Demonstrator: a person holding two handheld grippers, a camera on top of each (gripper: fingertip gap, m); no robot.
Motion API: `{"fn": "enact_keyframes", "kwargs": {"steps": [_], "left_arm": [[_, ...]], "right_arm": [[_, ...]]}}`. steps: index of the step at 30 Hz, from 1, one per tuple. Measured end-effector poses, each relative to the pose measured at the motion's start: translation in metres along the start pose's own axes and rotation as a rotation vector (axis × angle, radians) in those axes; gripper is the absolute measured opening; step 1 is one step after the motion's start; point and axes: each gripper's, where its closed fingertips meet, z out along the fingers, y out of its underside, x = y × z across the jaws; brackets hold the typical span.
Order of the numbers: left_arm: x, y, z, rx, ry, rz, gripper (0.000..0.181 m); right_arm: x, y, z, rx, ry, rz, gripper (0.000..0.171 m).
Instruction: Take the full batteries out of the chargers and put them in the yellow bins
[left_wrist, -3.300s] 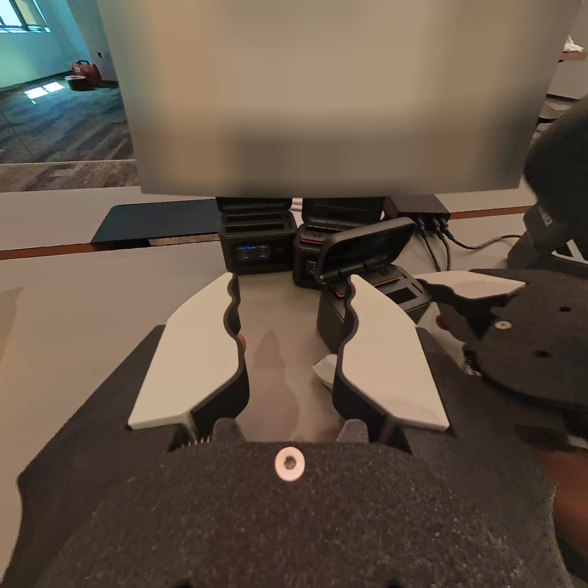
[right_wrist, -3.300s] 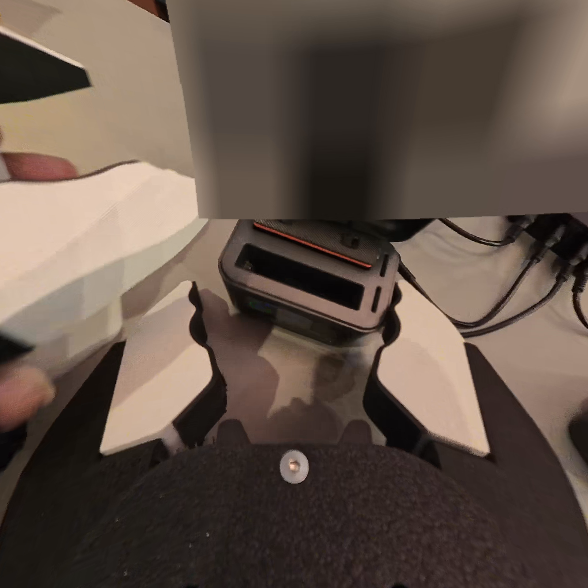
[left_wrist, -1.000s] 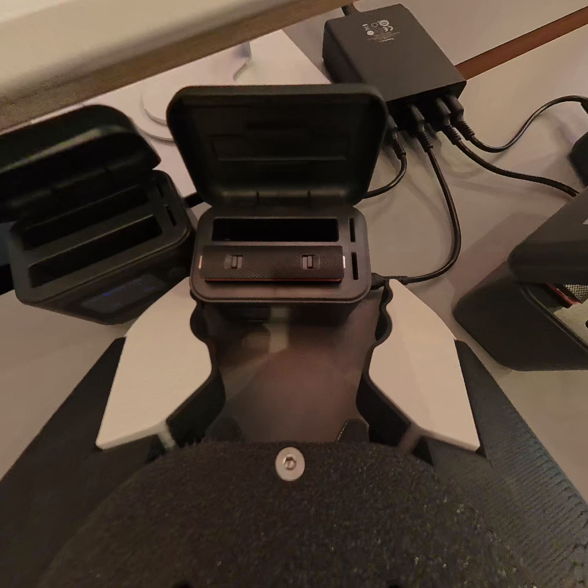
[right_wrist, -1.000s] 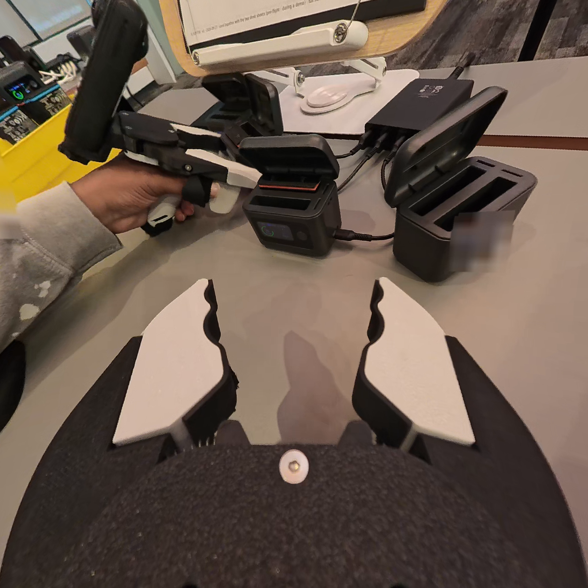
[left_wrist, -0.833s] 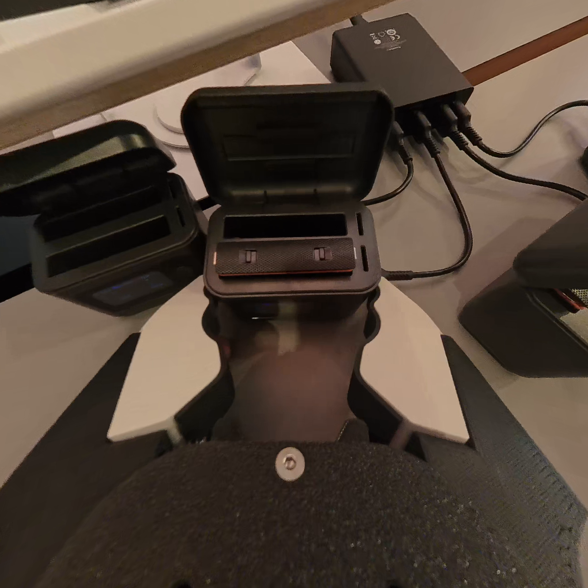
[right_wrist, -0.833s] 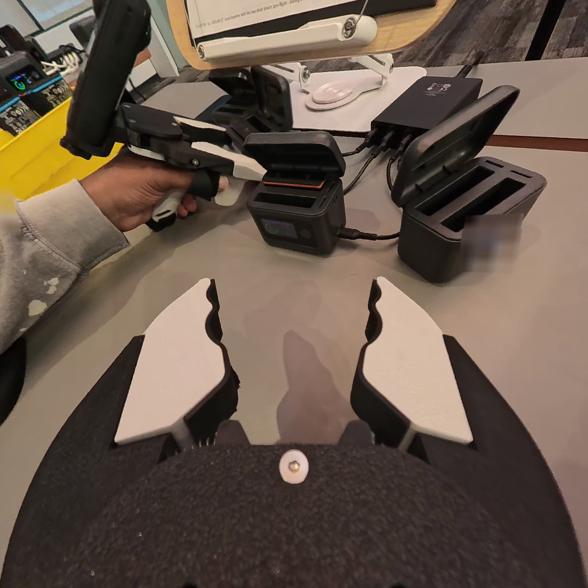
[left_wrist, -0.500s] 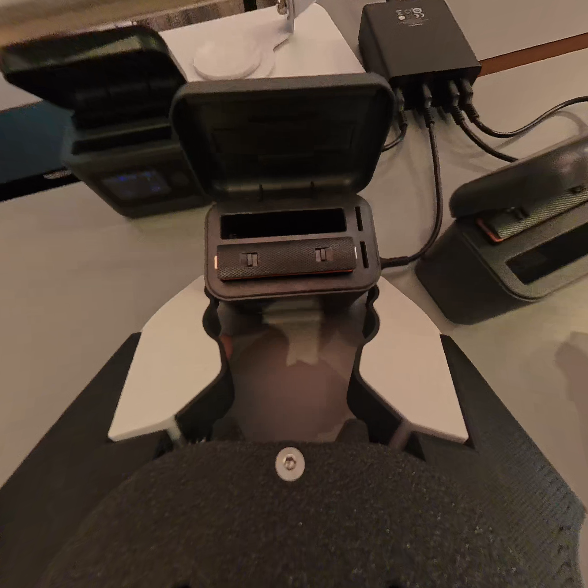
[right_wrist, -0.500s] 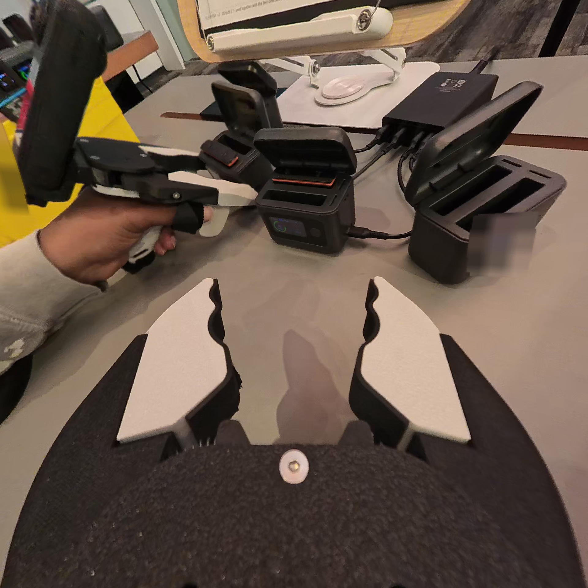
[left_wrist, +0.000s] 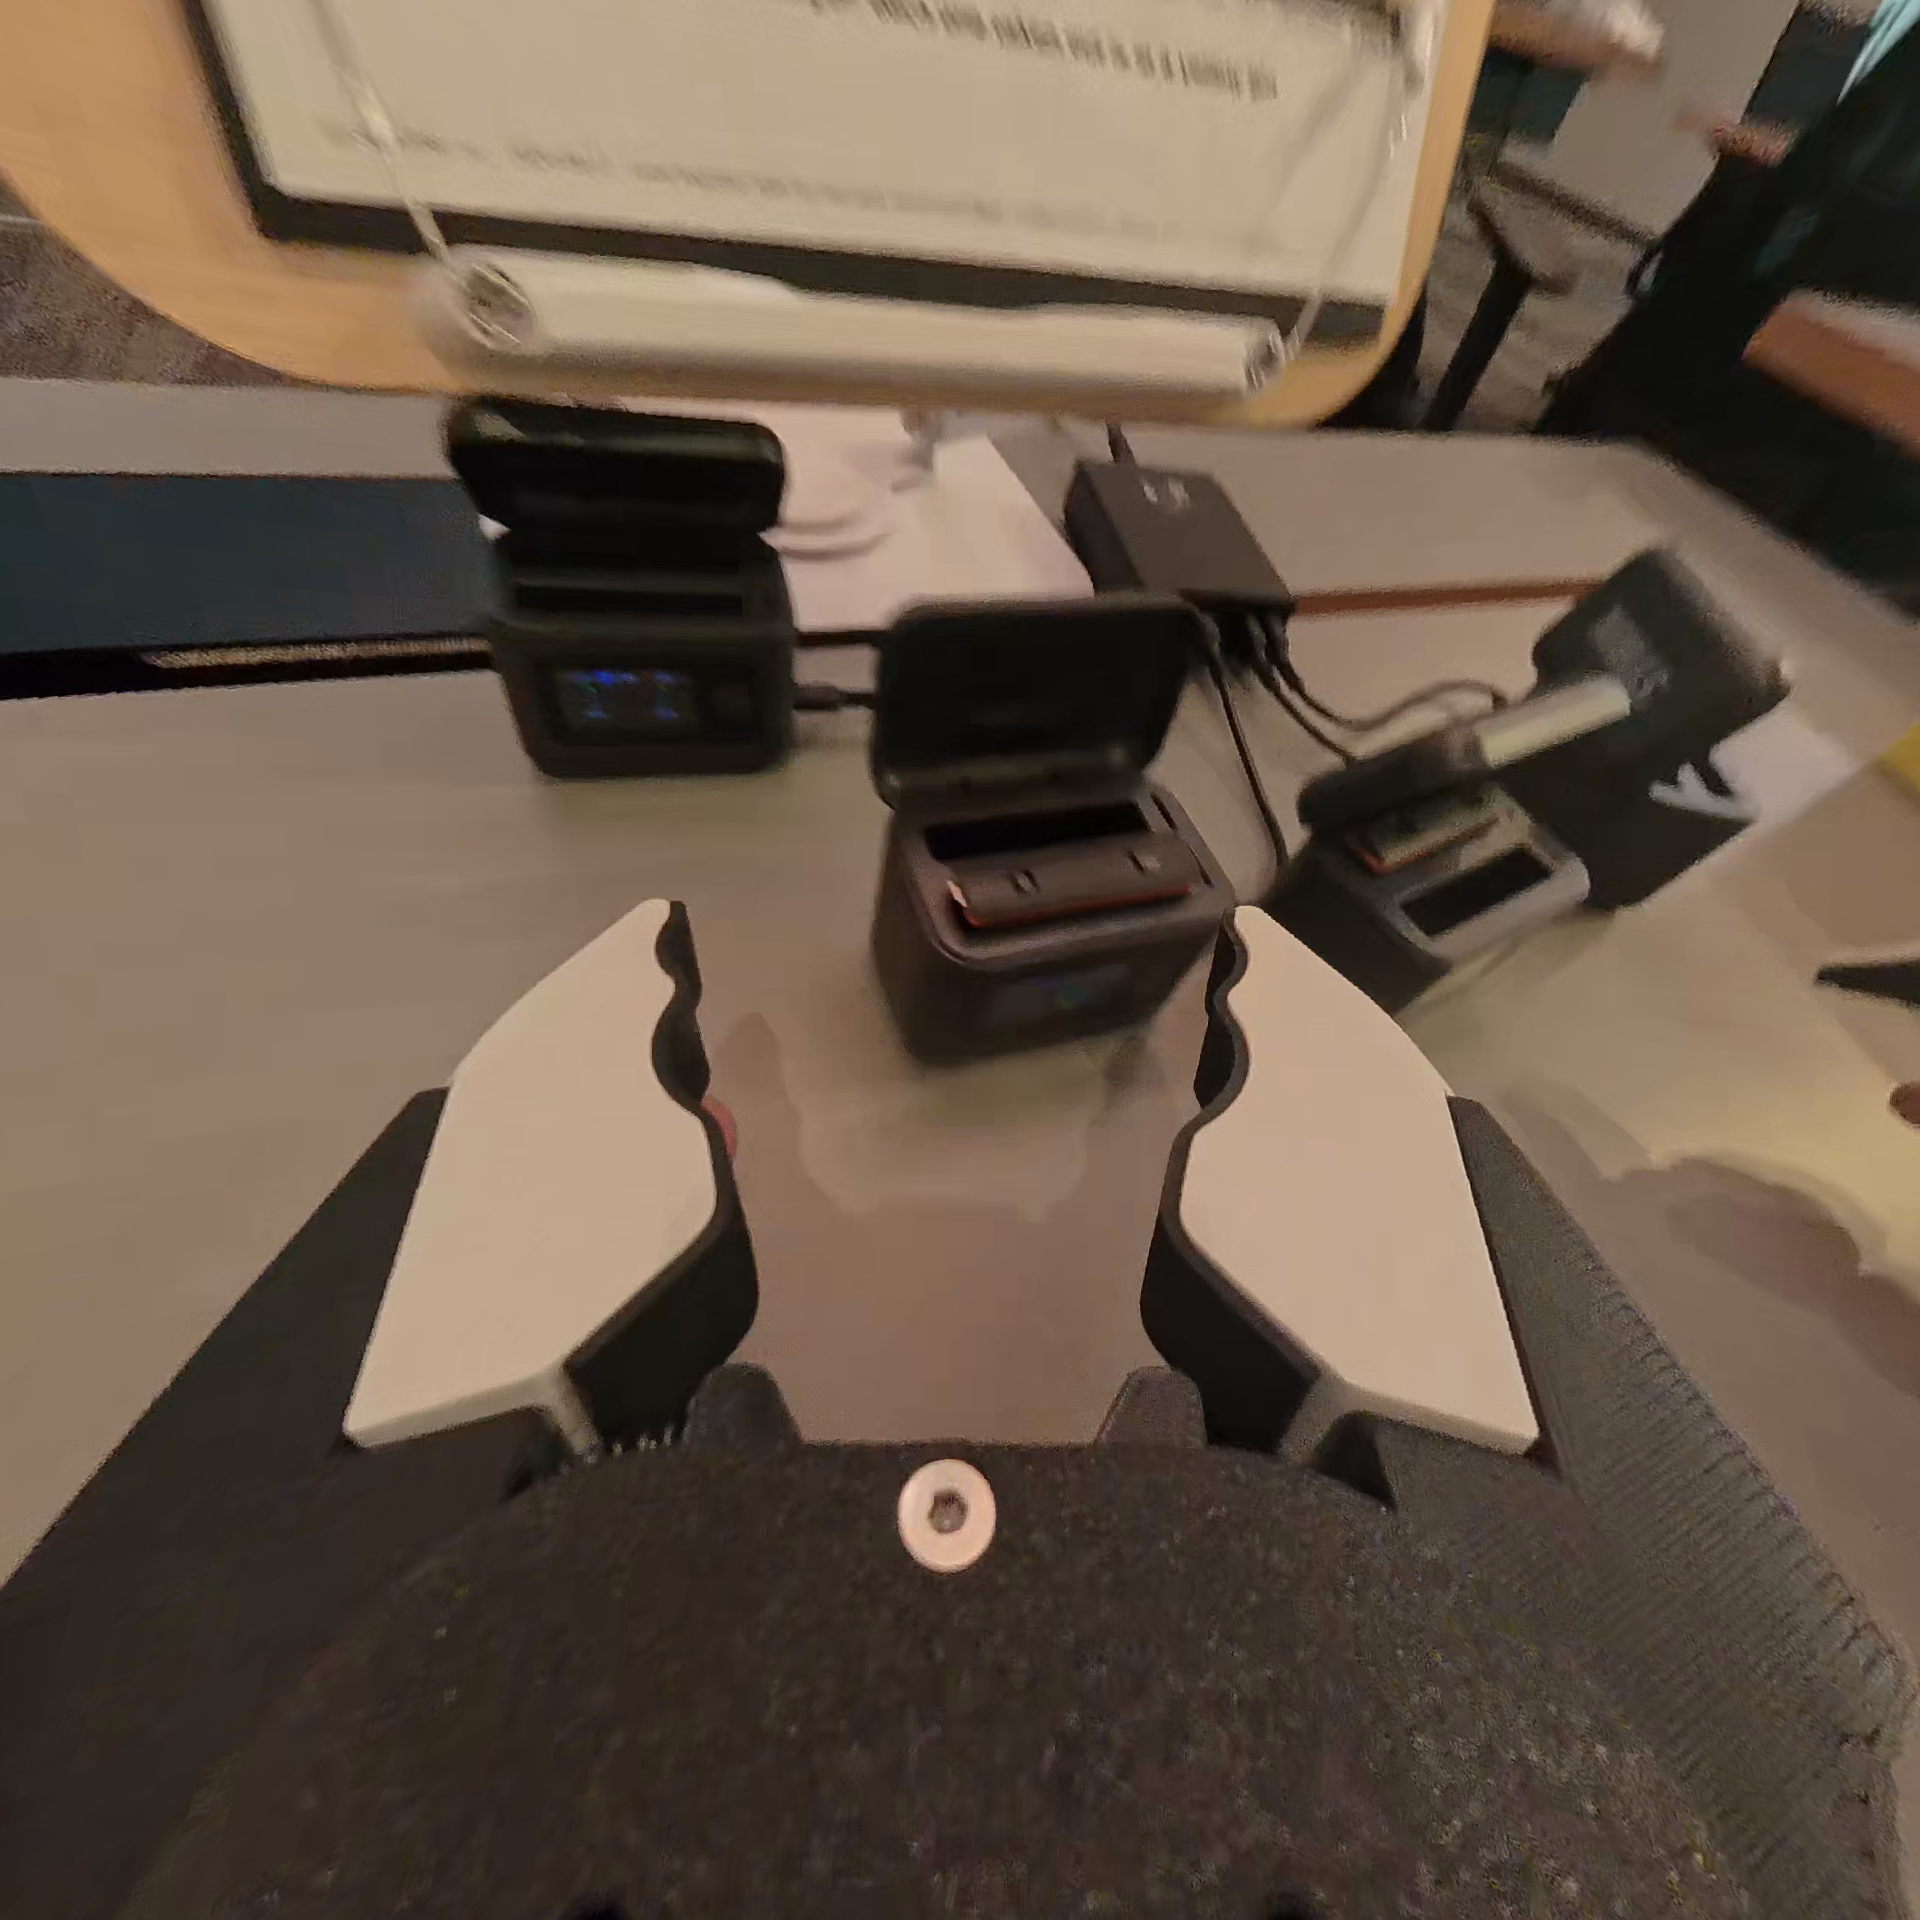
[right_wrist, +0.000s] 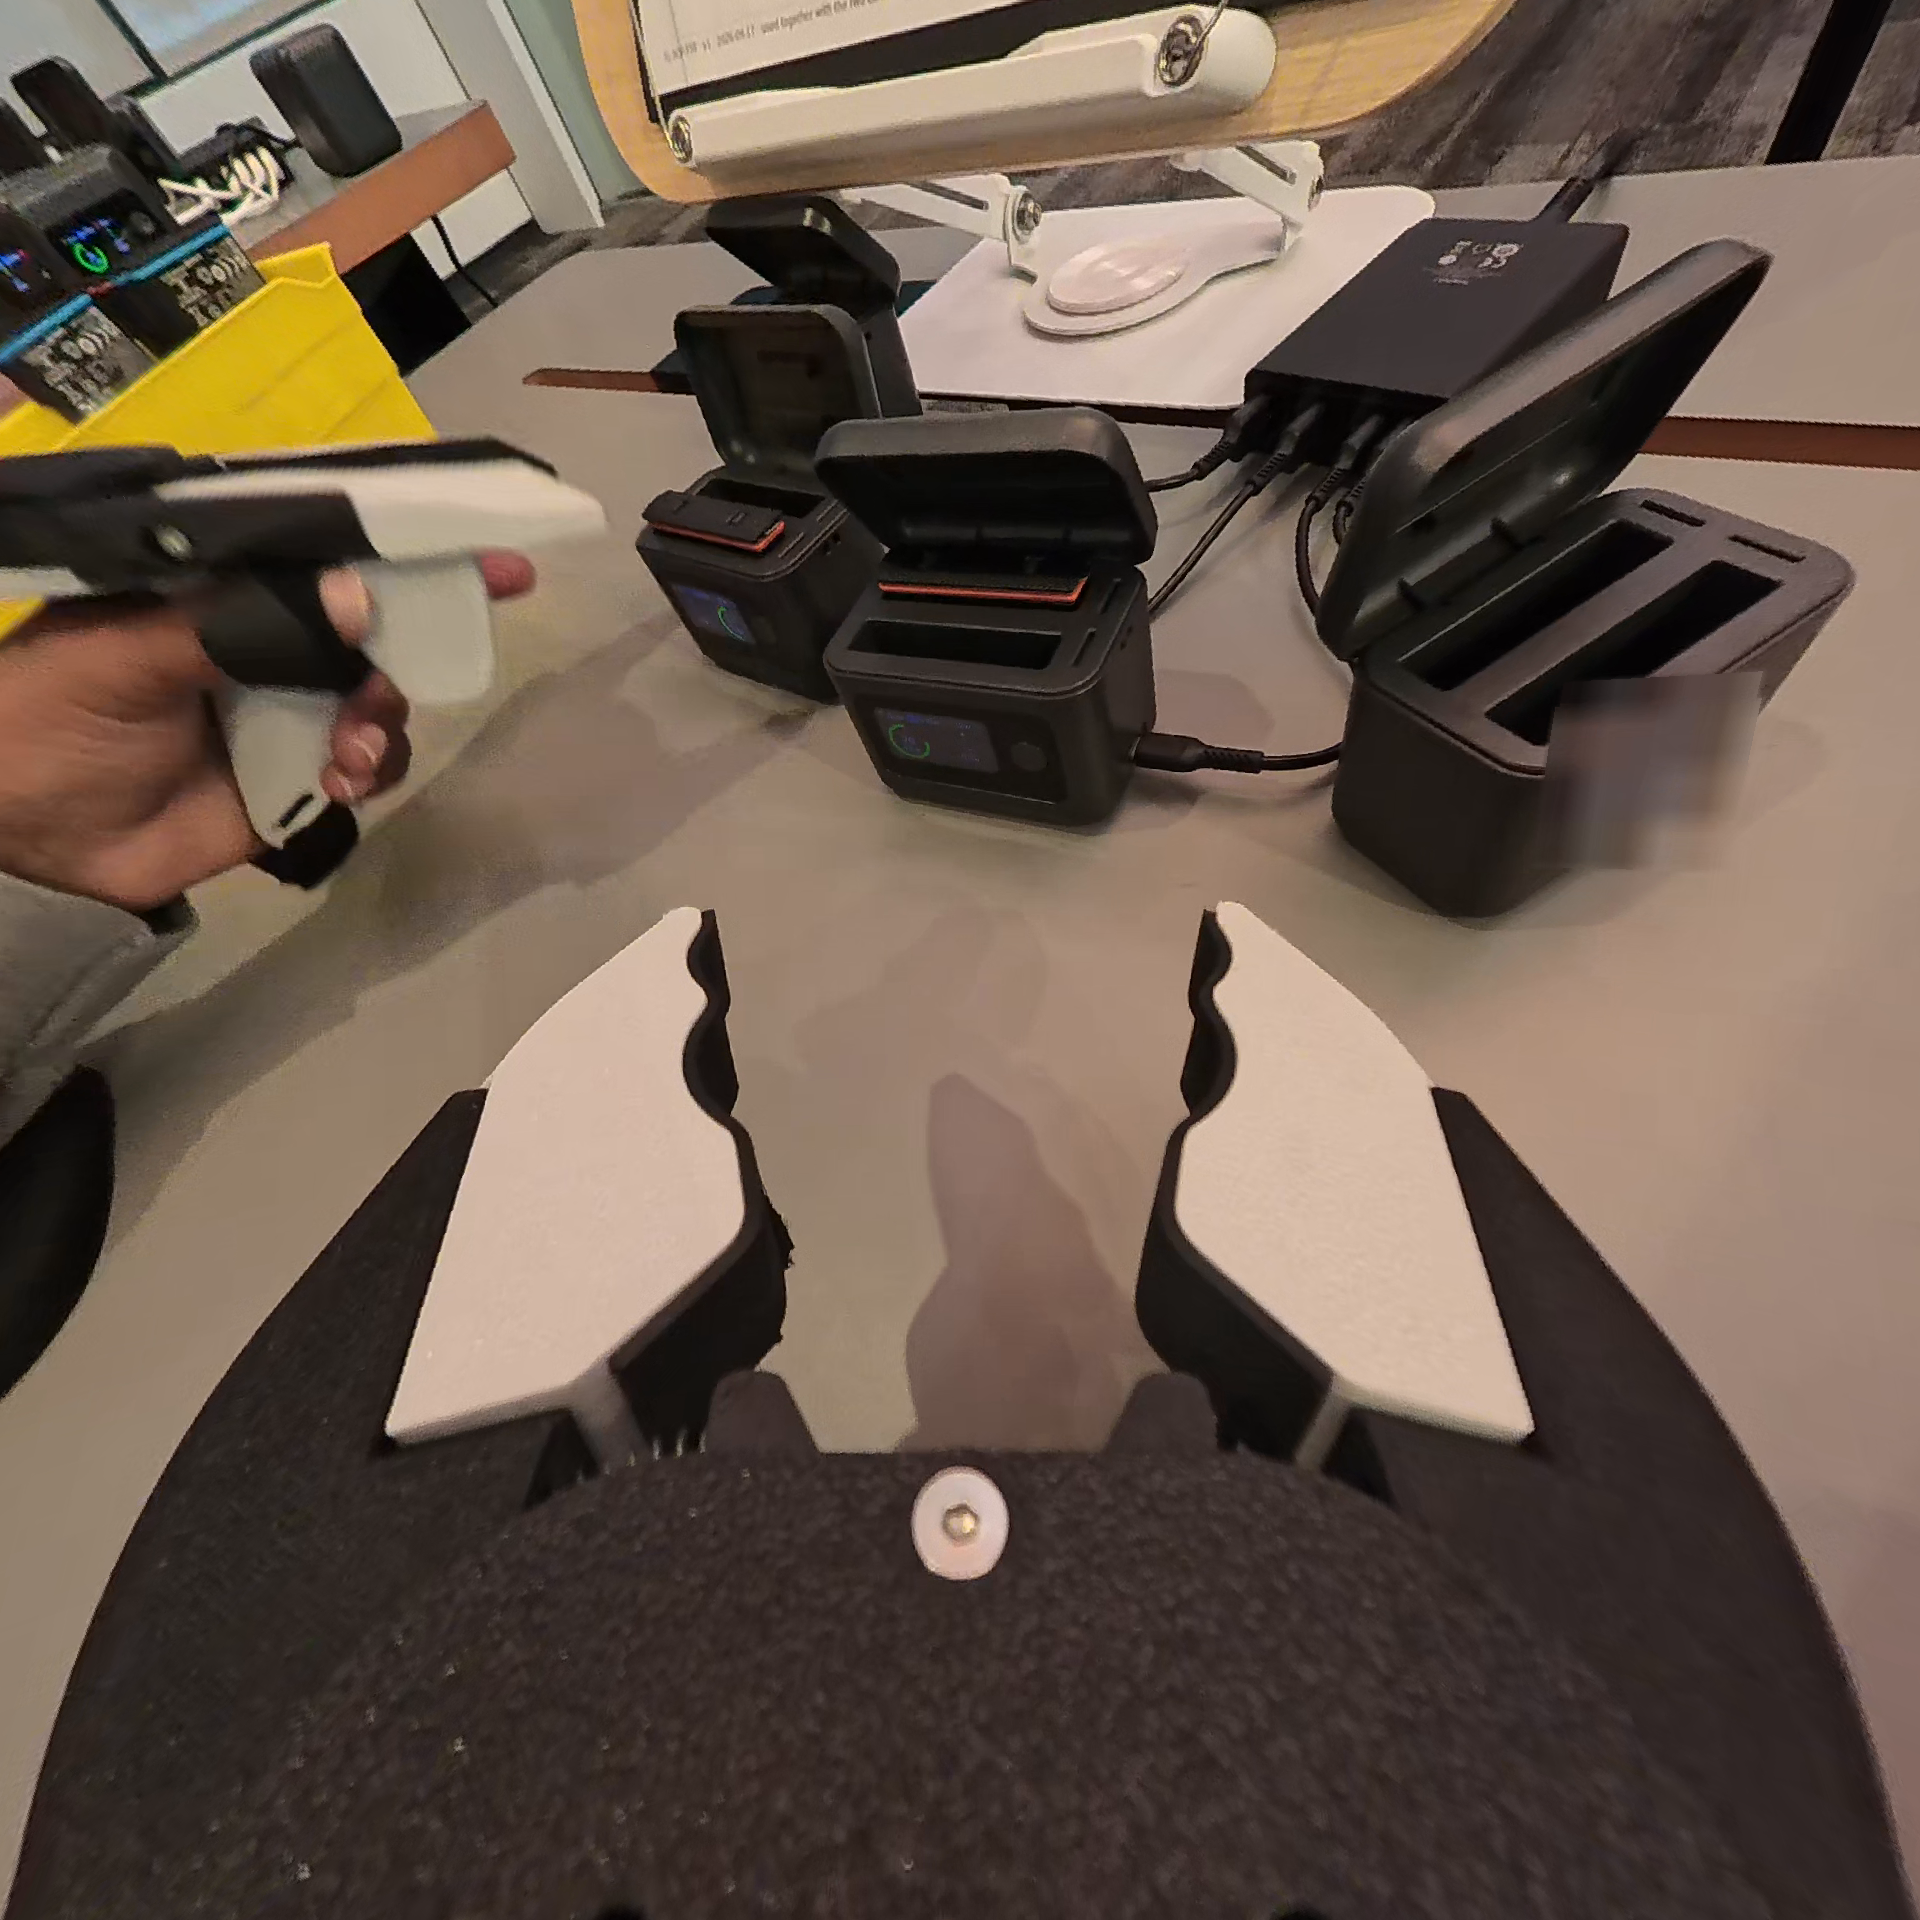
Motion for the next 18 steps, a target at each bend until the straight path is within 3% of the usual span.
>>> {"fn": "enact_keyframes", "kwargs": {"steps": [4, 8, 12, 18], "left_arm": [[-0.057, -0.027, -0.001, 0.079, -0.104, -0.062, 0.092], [-0.106, -0.023, 0.026, 0.02, -0.239, 0.036, 0.102], [-0.112, -0.009, 0.06, -0.102, -0.278, 0.132, 0.114], [-0.097, -0.014, 0.097, -0.151, -0.286, 0.178, 0.114]], "right_arm": [[-0.001, 0.003, 0.002, -0.011, -0.001, -0.003, 0.085], [-0.001, 0.004, 0.003, -0.018, -0.002, -0.004, 0.085], [0.001, 0.005, 0.003, -0.021, -0.001, 0.0, 0.085], [0.0, 0.006, 0.003, -0.023, -0.003, -0.005, 0.084]]}}
